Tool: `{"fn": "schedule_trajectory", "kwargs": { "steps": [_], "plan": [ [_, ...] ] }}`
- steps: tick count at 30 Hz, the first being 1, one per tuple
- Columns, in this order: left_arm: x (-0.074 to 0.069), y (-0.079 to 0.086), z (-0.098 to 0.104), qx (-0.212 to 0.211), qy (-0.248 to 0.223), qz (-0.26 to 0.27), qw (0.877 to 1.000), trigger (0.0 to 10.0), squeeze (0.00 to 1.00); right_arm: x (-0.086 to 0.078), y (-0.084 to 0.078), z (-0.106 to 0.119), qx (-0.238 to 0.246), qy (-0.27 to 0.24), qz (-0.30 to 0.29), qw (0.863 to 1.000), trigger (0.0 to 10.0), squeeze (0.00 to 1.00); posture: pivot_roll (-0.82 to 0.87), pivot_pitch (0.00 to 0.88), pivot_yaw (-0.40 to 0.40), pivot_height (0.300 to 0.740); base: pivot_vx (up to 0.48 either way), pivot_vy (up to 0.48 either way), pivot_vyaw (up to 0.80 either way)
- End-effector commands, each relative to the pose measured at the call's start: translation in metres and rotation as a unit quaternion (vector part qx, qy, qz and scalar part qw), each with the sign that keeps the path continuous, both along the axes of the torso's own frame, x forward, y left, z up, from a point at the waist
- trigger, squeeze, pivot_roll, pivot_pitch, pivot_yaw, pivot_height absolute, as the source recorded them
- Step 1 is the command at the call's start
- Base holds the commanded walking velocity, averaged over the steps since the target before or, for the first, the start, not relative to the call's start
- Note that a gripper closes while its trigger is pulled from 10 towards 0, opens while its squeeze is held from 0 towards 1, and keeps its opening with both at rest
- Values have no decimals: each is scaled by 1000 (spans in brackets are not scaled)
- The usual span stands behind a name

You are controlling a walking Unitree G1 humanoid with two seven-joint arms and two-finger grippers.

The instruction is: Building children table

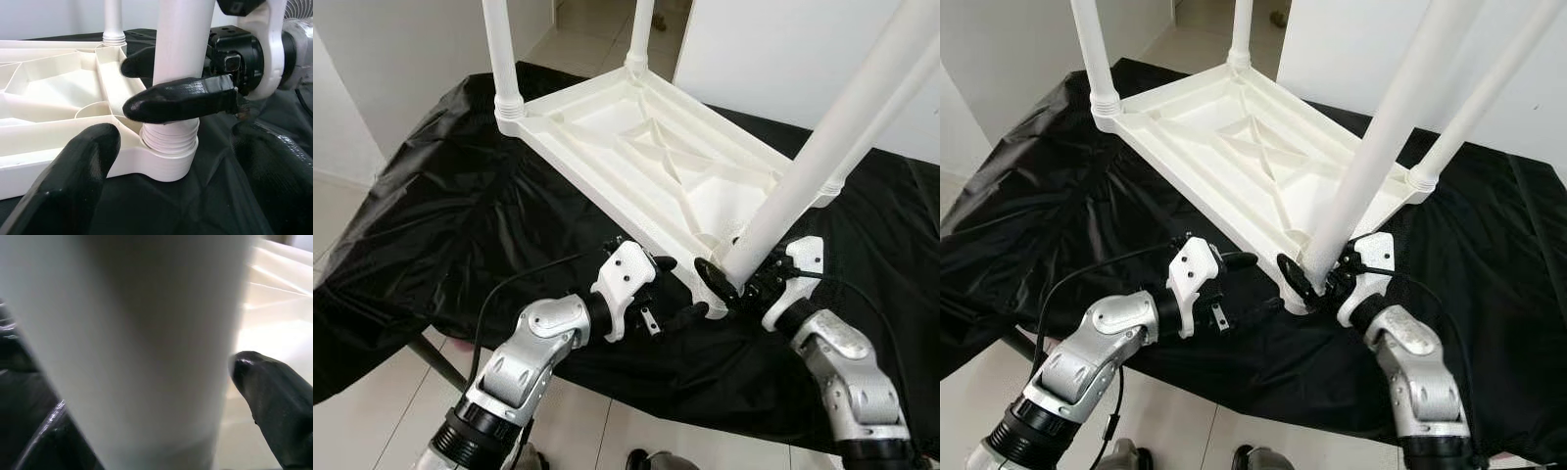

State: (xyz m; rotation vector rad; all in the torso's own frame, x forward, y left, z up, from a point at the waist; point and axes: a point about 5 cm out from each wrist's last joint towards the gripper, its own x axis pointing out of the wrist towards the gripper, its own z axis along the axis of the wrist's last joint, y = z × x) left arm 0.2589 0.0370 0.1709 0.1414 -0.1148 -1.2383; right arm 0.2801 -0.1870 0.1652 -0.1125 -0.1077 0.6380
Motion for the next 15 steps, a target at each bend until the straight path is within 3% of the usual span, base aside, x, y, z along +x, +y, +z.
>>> {"fn": "schedule_trajectory", "kwargs": {
  "steps": [1, 2, 4, 5, 15],
  "plan": [
    [-1, -2, 3, 1, -7, -1, 1000, 10000, 0, 3, 1, -4, -9, 3, 30, 1000, 10000, 0, 49, 129, -80, 740, 0, 0, 0],
    [-1, -2, 3, 1, -7, 0, 1000, 10000, 0, 7, 2, -5, -14, 3, 44, 999, 9059, 0, 51, 129, -80, 740, 0, 0, 0],
    [-1, -2, 3, 1, -7, 0, 1000, 10000, 0, 7, 2, -5, -12, 5, 46, 999, 9059, 0, 51, 129, -80, 740, 0, 0, 0],
    [-1, -2, 3, 1, -7, 0, 1000, 10000, 0, 8, 2, -5, -11, 5, 47, 999, 0, 0, 55, 129, -81, 740, 0, 0, 0],
    [0, 0, 5, 0, -7, 3, 1000, 10000, 0, 10, -3, -12, -12, 23, 72, 997, 0, 0, 53, 132, -81, 740, 0, 0, 0]
  ]
}}
